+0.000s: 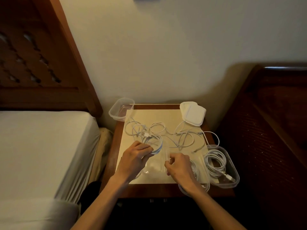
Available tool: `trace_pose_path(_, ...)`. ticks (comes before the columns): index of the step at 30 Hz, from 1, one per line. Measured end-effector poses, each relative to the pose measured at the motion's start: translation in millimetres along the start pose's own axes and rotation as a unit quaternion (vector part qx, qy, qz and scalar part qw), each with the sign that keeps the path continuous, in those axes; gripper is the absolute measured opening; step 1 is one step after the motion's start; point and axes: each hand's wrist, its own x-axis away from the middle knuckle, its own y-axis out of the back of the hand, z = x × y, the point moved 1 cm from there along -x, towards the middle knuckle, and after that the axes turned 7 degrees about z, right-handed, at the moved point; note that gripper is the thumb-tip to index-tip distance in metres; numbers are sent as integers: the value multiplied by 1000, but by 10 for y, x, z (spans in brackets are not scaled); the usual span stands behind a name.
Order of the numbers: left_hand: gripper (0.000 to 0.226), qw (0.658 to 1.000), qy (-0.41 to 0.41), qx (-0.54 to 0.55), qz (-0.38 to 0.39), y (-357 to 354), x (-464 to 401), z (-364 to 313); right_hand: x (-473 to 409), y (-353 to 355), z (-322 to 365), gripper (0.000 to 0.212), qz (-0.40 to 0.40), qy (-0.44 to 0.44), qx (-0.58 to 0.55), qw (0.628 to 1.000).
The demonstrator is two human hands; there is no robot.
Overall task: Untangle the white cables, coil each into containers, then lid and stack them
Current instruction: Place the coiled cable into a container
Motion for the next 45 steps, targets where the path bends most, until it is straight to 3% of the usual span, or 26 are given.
trace_pose_path(7,2,986,2,-69,152,-354,144,1,140,-193,-53,21,16,-14,79,997)
trace_pose_path(10,14,967,8,-141,213,-418,103,-14,129,-223,-78,14,13,-12,104,994)
trace_pose_path(14,5,955,30,-155,251,-477,49,-28,109,-249,-90,13,13,2,140,990)
trace_pose_path(18,25,951,53,-148,266,-579,56,-19,138,-267,-89,19,12,-2,160,987)
trace_pose_path(25,32,932,33,-177,315,-576,12,-67,134,-259,-100,16,14,0,159,987)
trace_pose_path(35,26,971,58,-57,223,-410,11,-6,180,-133,-23,13,19,7,173,985)
trace_pose_path(40,26,989,112,26,88,-198,-284,8,5,202,98,21,-87,40,167,981)
trace_pose_path(42,30,988,127,48,71,-178,-457,29,-225,311,87,21,-113,56,156,980)
trace_pose_path(45,19,987,113,71,86,-197,-688,-6,-575,388,-2,33,-35,22,212,976)
